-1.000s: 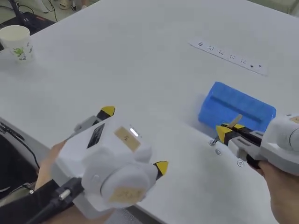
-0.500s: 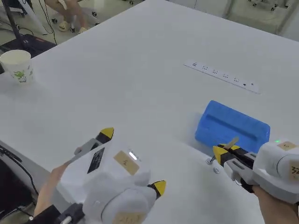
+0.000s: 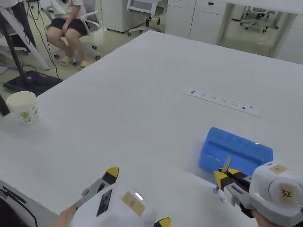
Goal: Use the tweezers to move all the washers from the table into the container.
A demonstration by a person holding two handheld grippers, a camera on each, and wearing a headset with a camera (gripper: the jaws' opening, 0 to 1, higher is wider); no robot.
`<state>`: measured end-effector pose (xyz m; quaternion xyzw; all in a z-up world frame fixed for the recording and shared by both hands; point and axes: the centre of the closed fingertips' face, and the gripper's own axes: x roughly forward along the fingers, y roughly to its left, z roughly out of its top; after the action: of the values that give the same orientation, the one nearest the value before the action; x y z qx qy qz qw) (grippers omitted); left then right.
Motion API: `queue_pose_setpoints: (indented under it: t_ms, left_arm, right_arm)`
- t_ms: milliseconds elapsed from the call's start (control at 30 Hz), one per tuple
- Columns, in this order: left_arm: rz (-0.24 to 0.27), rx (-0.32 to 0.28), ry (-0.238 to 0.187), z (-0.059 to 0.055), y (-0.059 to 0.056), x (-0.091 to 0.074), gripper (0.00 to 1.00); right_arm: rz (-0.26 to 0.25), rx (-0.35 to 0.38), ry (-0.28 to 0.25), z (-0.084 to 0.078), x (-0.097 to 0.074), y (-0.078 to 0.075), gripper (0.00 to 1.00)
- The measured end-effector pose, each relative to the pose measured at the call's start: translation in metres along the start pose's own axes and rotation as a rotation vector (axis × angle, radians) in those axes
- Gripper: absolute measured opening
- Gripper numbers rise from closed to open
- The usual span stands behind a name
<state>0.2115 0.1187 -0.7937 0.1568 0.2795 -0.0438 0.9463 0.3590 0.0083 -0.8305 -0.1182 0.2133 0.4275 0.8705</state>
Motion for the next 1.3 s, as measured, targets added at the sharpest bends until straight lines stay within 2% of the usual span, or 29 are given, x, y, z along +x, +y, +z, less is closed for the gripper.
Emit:
queue_pose_setpoints:
  t_ms: [167,367,633,800,900,1100,1300]
  left_arm:
    - [-0.011,0.005,0.039,-0.006,-0.002,0.003,0.80]
    - [-0.031,0.028,0.084,-0.014,-0.007,0.005,0.81]
    - [-0.018,0.024,0.090,-0.015,-0.005,0.005,0.82]
    - [-0.009,0.019,0.082,-0.014,-0.003,0.005,0.82]
    - [-0.008,0.019,0.079,-0.013,-0.003,0.004,0.82]
    - [-0.018,0.024,0.079,-0.013,-0.005,0.004,0.82]
    - [-0.028,0.029,0.086,-0.014,-0.007,0.004,0.81]
  right_arm:
    - [0.017,0.044,0.001,-0.002,-0.004,-0.003,0.01]
    - [0.035,0.059,0.010,-0.003,-0.005,-0.004,0.01]
    - [0.068,0.042,0.025,0.000,-0.008,-0.001,0.01]
    - [0.075,0.029,0.000,0.014,-0.012,0.000,0.01]
    - [0.084,0.043,-0.031,0.028,-0.015,-0.001,0.01]
    - [0.052,0.035,-0.081,0.051,-0.020,-0.011,0.01]
    - [0.024,0.034,-0.117,0.067,-0.021,-0.024,0.01]
